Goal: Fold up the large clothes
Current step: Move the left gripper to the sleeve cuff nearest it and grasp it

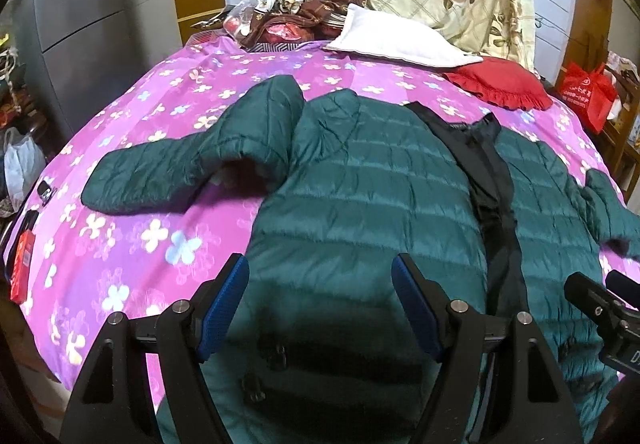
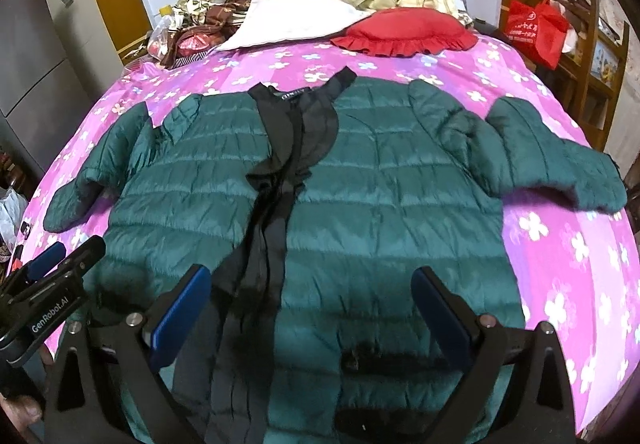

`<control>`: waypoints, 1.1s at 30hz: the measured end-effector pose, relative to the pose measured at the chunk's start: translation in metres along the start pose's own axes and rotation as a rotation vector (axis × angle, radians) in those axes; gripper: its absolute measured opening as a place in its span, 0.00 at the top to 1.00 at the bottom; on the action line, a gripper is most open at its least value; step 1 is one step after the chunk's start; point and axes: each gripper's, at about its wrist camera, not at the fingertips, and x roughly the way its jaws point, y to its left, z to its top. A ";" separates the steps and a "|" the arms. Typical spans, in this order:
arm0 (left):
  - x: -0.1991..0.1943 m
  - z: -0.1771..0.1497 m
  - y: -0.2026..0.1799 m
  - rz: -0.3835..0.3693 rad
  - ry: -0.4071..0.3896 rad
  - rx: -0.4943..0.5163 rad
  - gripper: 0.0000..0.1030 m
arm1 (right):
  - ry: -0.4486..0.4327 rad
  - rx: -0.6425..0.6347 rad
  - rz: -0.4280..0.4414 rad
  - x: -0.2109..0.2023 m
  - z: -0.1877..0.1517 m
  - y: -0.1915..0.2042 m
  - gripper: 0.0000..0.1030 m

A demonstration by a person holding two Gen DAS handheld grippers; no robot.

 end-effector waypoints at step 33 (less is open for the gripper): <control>0.045 0.070 0.034 0.056 -0.032 -0.070 0.50 | 0.040 -0.075 -0.022 0.083 0.062 0.023 0.01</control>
